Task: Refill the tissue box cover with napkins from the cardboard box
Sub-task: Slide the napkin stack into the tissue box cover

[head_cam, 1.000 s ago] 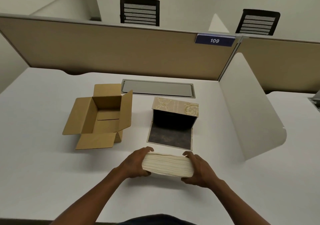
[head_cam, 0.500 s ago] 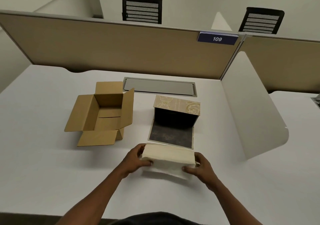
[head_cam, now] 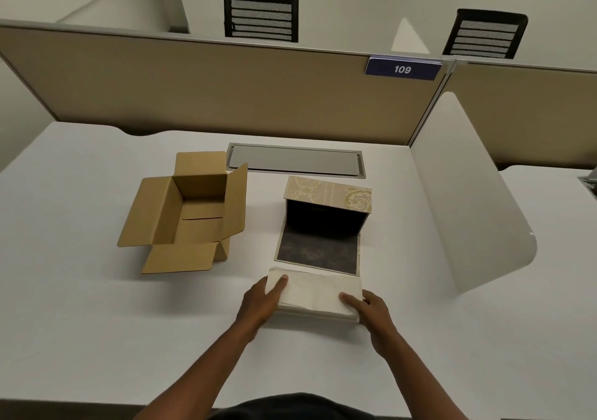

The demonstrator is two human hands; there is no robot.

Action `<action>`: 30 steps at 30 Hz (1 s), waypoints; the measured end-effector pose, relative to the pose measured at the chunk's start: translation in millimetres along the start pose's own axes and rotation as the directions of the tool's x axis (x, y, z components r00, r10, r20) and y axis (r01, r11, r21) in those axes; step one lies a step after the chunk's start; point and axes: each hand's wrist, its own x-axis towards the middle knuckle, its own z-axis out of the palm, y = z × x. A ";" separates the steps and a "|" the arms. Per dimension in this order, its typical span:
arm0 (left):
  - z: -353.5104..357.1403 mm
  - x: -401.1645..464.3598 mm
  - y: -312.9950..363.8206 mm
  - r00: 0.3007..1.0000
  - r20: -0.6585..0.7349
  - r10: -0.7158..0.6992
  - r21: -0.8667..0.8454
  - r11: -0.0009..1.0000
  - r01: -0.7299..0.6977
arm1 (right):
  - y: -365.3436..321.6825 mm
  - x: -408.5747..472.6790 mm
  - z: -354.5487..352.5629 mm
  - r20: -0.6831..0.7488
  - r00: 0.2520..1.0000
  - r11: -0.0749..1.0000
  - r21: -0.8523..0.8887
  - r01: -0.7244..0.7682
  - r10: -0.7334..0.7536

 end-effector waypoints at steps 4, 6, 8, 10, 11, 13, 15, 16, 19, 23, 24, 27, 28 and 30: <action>6.4 1.0 4.7 0.998 -0.056 -0.036 0.094 0.995 0.041 | -31.1 -26.3 9.8 -0.054 0.997 0.995 0.078 -0.057 0.061; 10.6 1.7 7.2 0.996 -0.071 -0.049 0.064 0.997 0.053 | -40.8 -38.9 18.8 -0.109 0.993 0.996 0.074 -0.043 0.051; 14.5 4.3 9.9 0.994 -0.075 -0.081 0.015 0.997 0.082 | -44.5 -45.0 26.3 -0.153 0.988 1.000 0.024 -0.007 0.010; 16.2 5.7 13.5 0.990 -0.072 -0.124 -0.050 0.991 0.121 | -49.1 -49.9 32.3 -0.189 0.981 0.999 -0.010 0.033 -0.035; 16.2 5.7 15.4 0.988 -0.071 -0.135 -0.085 0.988 0.129 | -51.7 -50.5 32.9 -0.201 0.978 0.998 -0.017 0.058 -0.061; 14.0 6.3 17.7 0.990 -0.080 -0.116 -0.134 0.986 0.104 | -58.9 -49.9 30.8 -0.208 0.973 0.995 -0.030 0.093 -0.097; 9.8 7.7 20.8 0.991 -0.096 -0.091 -0.148 0.986 0.076 | -68.2 -46.9 25.7 -0.189 0.974 0.992 -0.024 0.125 -0.127; 7.8 9.1 23.7 0.992 -0.104 -0.078 -0.151 0.987 0.061 | -73.5 -44.6 23.0 -0.180 0.973 0.990 -0.024 0.140 -0.142; 2.4 15.5 38.6 0.993 -0.119 -0.023 -0.182 0.983 0.000 | -93.5 -35.9 16.1 -0.189 0.969 0.987 -0.003 0.162 -0.160; -6.2 34.2 65.2 0.989 -0.132 0.064 -0.159 0.984 -0.085 | -116.7 -4.1 3.1 -0.182 0.978 0.984 0.130 0.126 -0.101; -8.3 40.2 72.2 0.988 -0.135 0.077 -0.140 0.986 -0.096 | -120.9 5.2 0.6 -0.164 0.984 0.981 0.171 0.097 -0.069; -12.0 58.1 90.5 0.986 -0.138 0.096 -0.106 0.988 -0.111 | -130.2 25.2 -0.4 -0.131 0.991 0.975 0.216 0.048 -0.019; -11.7 63.7 95.4 0.985 -0.137 0.101 -0.101 0.988 -0.115 | -133.3 29.3 1.3 -0.134 0.991 0.976 0.213 0.046 -0.018; -10.3 72.3 104.0 0.985 -0.135 0.109 -0.084 0.989 -0.121 | -139.2 32.5 5.9 -0.161 0.987 0.980 0.194 0.048 -0.017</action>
